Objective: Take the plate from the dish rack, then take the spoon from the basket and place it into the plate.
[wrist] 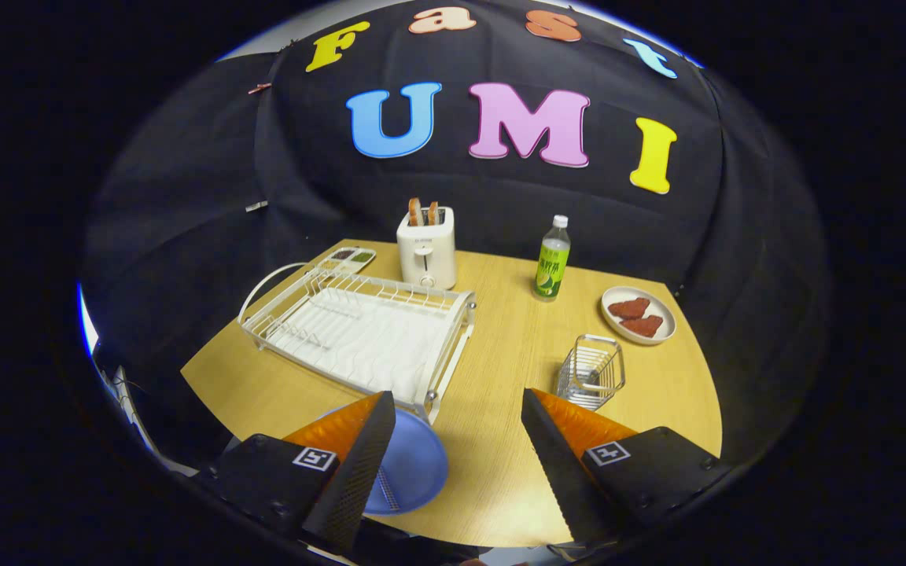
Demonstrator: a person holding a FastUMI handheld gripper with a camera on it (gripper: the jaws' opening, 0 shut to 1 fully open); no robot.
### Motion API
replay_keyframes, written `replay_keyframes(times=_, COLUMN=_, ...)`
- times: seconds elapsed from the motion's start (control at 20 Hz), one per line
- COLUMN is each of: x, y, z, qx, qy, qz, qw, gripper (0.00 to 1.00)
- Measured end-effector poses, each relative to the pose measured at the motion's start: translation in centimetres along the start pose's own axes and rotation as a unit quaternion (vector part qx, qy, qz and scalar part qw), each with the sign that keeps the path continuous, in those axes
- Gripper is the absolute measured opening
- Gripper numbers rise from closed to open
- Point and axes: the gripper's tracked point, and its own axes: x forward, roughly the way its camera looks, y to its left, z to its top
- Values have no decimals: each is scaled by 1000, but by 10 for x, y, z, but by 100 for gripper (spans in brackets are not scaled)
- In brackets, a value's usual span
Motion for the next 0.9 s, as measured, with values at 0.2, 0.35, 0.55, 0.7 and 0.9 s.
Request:
replay_keyframes(times=0.2, x=-11, y=-27, z=54, qx=-8, qy=-51, qz=-22, qw=998, gripper=99)
replay_keyframes(times=0.35, x=-23, y=-50, z=92, qx=-29, qy=-91, qz=-48, qw=994, gripper=99)
replay_keyframes(times=0.55, x=-42, y=-73, z=128, qx=-48, qy=-134, qz=-74, qw=987, gripper=97)
replay_keyframes(times=0.7, x=-56, y=-84, z=147, qx=-50, qy=-154, qz=-79, qw=984, gripper=98)
replay_keyframes(times=0.9, x=-69, y=-101, z=169, qx=-45, qy=-183, qz=-90, qw=978, gripper=98)
